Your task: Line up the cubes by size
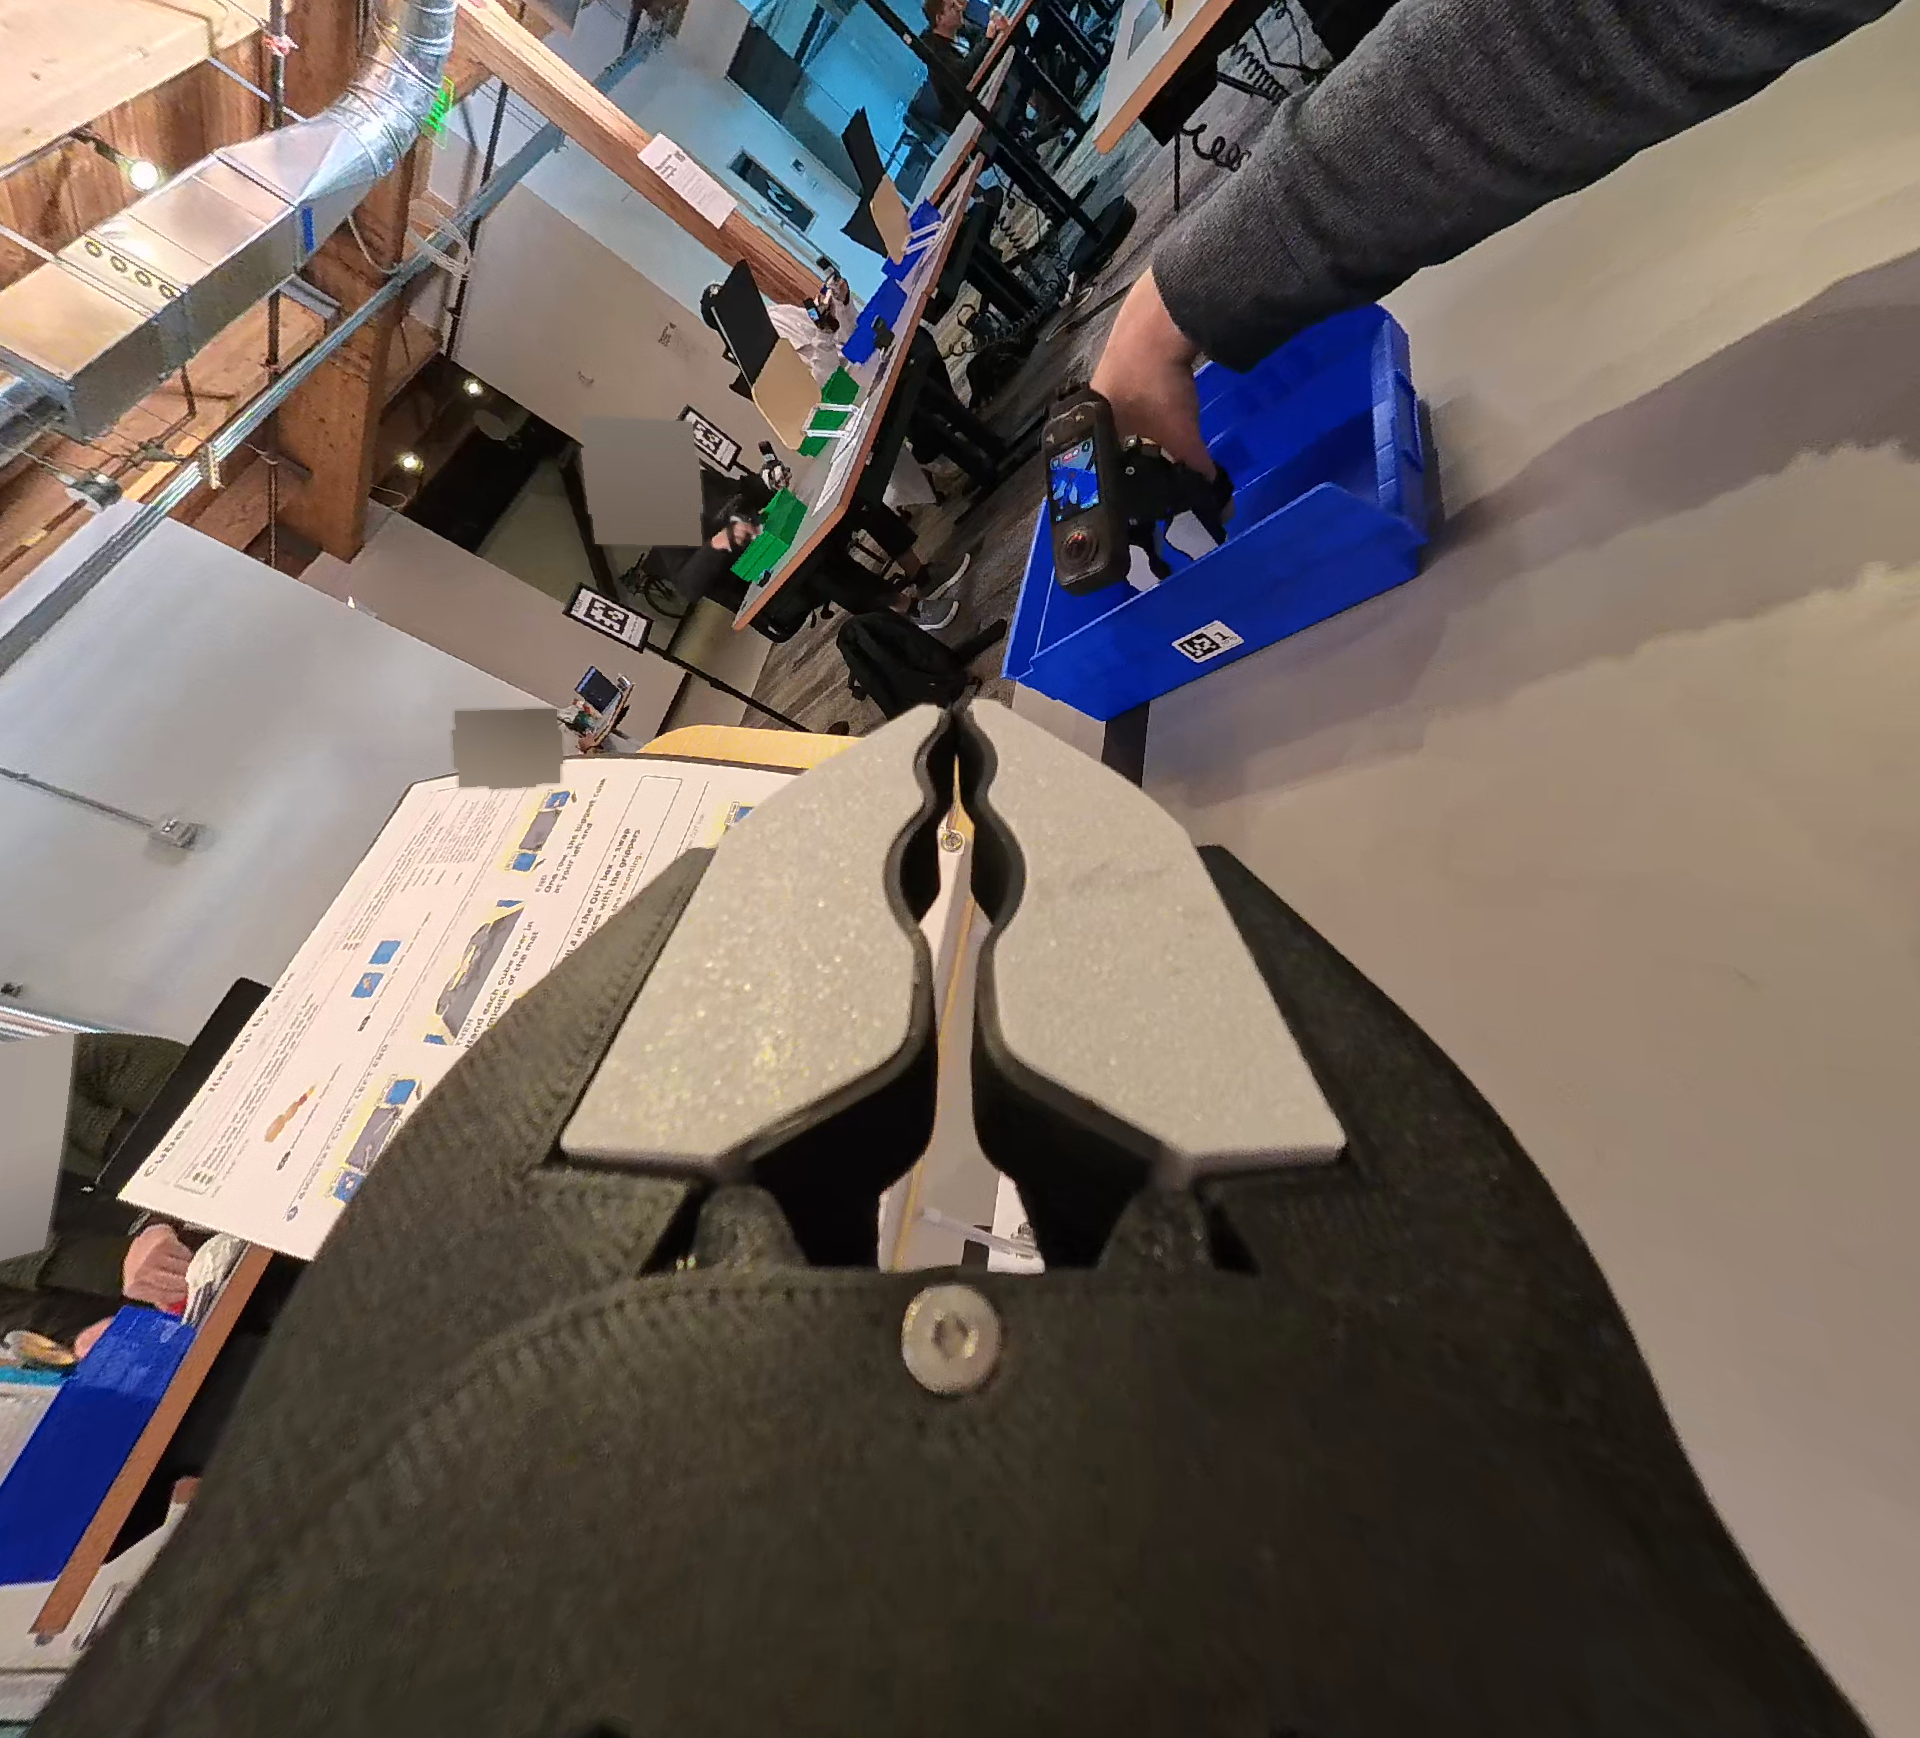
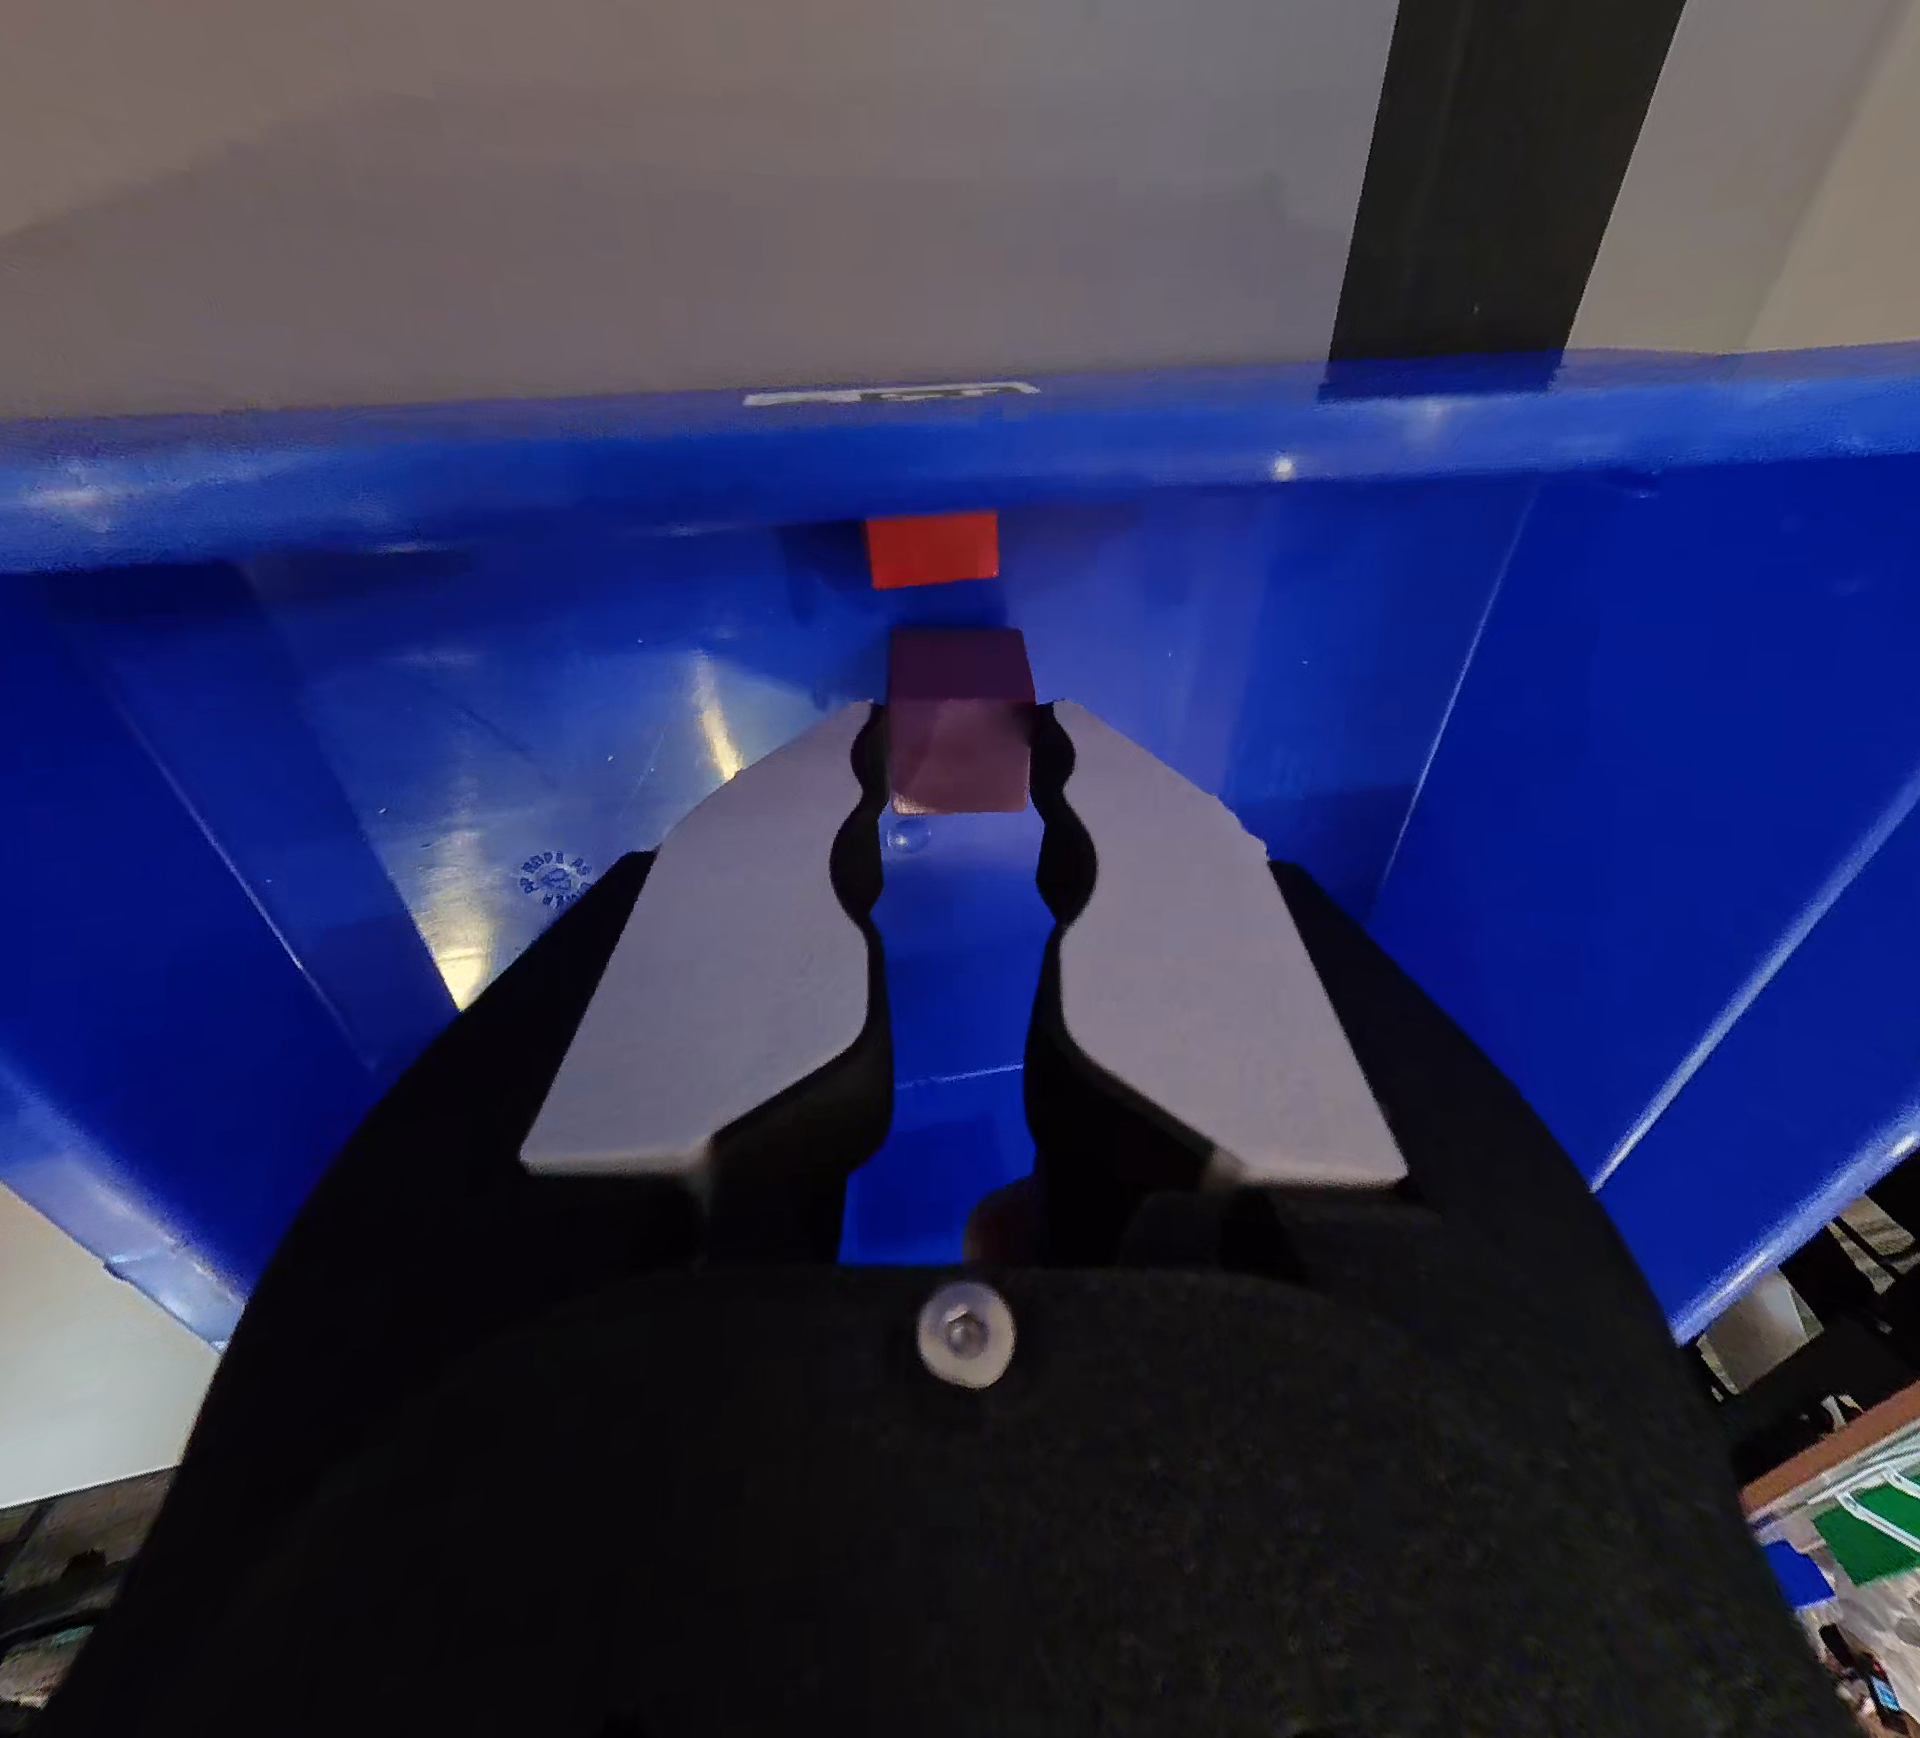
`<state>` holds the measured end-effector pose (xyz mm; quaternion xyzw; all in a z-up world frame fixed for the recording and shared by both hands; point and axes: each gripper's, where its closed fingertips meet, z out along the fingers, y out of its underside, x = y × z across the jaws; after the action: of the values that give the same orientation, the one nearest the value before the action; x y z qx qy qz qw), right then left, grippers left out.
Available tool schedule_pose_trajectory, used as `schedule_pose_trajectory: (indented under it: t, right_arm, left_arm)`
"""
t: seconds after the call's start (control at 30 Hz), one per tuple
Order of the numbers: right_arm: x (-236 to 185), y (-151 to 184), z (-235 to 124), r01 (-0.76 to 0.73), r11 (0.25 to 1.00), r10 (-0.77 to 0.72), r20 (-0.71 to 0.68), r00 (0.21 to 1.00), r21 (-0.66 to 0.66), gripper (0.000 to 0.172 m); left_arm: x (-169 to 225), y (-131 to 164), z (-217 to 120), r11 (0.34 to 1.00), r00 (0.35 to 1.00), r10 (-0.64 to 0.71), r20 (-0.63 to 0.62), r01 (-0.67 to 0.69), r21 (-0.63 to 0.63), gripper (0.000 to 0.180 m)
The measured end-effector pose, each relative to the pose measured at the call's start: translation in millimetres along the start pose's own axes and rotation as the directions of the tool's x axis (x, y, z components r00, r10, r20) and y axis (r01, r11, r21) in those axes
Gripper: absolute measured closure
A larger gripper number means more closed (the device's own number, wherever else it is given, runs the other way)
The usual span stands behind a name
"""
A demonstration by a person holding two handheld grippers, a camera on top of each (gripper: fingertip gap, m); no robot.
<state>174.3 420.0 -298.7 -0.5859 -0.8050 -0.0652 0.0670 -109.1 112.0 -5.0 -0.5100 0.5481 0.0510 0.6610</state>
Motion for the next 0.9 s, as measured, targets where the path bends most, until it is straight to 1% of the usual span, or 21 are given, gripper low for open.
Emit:
schedule_pose_trajectory:
  t: [0.2, 0.3, 0.67, 0.73, 0.8, 0.9]
  right_arm:
    - [-0.4, -0.1, 1.0, -0.011, 1.000, 0.011, 0.027, 1.000, -0.006, 0.146]
    - [-4.5, 0.3, 0.9, -0.018, 1.000, 0.019, 0.068, 0.998, -0.001, 0.146]
    - [-4.5, -1.1, 3.8, -0.001, 1.000, 0.002, 0.086, 0.996, -0.006, 0.145]
    - [-5.8, -1.8, 4.1, -0.011, 1.000, 0.011, 0.095, 0.995, -0.002, 0.141]
    - [-5.2, -4.2, 2.3, -0.015, 1.000, 0.014, 0.088, 0.996, 0.010, 0.134]
    - [0.9, -2.0, -13.1, -0.021, 1.000, 0.021, 0.024, 0.999, -0.001, 0.133]
  left_arm:
    - [0.5, 1.2, 0.7, 1.000, 1.000, 0.000, -0.003, 0.000, -0.005, 0.180]
    - [1.0, 2.0, 1.2, 1.000, 1.000, 0.001, -0.006, -0.001, -0.009, 0.180]
    - [3.0, 4.8, 4.3, 1.000, 1.000, 0.005, -0.015, -0.005, -0.022, 0.180]
    - [3.4, 4.6, 4.2, 1.000, 1.000, 0.005, -0.018, -0.005, -0.021, 0.180]
    - [3.7, 4.7, 4.1, 1.000, 1.000, 0.005, -0.020, -0.006, -0.022, 0.180]
    - [3.6, 4.6, 3.7, 1.000, 1.000, 0.007, -0.019, -0.008, -0.024, 0.180]
